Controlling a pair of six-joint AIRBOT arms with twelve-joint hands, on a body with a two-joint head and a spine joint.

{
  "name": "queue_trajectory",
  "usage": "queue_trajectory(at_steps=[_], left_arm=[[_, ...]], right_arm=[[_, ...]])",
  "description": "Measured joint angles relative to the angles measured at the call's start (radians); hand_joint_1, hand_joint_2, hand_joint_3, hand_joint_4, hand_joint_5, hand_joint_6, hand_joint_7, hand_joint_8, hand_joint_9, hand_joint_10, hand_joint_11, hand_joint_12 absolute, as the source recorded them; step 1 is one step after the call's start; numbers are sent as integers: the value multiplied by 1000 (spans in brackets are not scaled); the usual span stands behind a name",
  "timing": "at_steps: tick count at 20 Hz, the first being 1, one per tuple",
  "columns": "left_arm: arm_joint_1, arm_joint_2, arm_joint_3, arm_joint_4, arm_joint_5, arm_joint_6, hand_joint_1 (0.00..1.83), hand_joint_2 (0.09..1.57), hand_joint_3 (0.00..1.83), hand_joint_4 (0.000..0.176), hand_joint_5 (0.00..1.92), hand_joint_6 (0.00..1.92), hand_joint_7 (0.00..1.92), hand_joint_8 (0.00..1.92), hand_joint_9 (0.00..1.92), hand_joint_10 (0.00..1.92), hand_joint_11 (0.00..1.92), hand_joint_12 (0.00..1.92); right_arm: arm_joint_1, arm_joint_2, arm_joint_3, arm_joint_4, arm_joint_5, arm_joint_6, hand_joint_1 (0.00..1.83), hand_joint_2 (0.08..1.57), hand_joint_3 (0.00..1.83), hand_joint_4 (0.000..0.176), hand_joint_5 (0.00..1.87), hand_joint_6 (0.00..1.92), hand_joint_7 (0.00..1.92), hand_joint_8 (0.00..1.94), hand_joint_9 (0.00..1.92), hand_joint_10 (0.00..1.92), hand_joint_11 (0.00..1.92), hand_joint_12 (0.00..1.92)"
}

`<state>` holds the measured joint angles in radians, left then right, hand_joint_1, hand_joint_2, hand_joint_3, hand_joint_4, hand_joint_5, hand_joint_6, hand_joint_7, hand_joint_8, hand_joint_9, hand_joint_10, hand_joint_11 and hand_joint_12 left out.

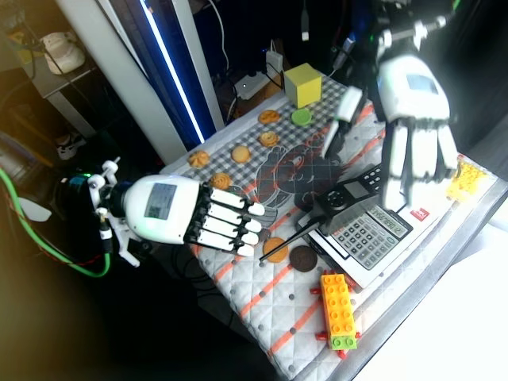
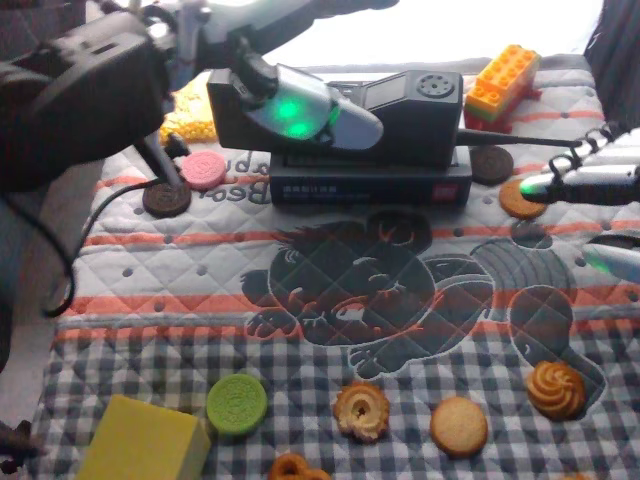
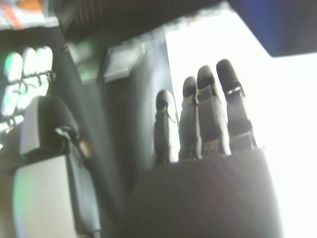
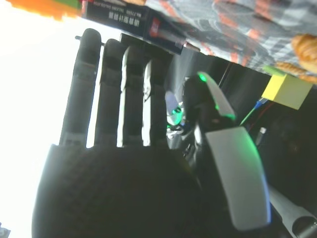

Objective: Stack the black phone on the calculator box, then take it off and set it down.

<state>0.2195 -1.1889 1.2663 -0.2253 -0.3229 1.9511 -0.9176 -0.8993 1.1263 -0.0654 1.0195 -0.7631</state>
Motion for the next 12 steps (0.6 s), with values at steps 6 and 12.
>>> queue_trajectory(at_steps=[6, 12], left_arm=[[137, 147, -169, -23, -214, -16, 680, 909, 0, 169, 245, 8, 219, 6, 194, 1, 0, 627], [328, 249, -277, -53, -378, -140, 732, 928, 1, 145, 108, 1, 97, 2, 81, 4, 0, 304]], right_arm=[[87, -38, 26, -5, 22, 0, 514, 1327, 0, 43, 453, 0, 454, 0, 387, 1, 382, 22], [216, -105, 75, -8, 24, 0, 540, 1190, 0, 136, 381, 1, 360, 3, 320, 4, 328, 1]])
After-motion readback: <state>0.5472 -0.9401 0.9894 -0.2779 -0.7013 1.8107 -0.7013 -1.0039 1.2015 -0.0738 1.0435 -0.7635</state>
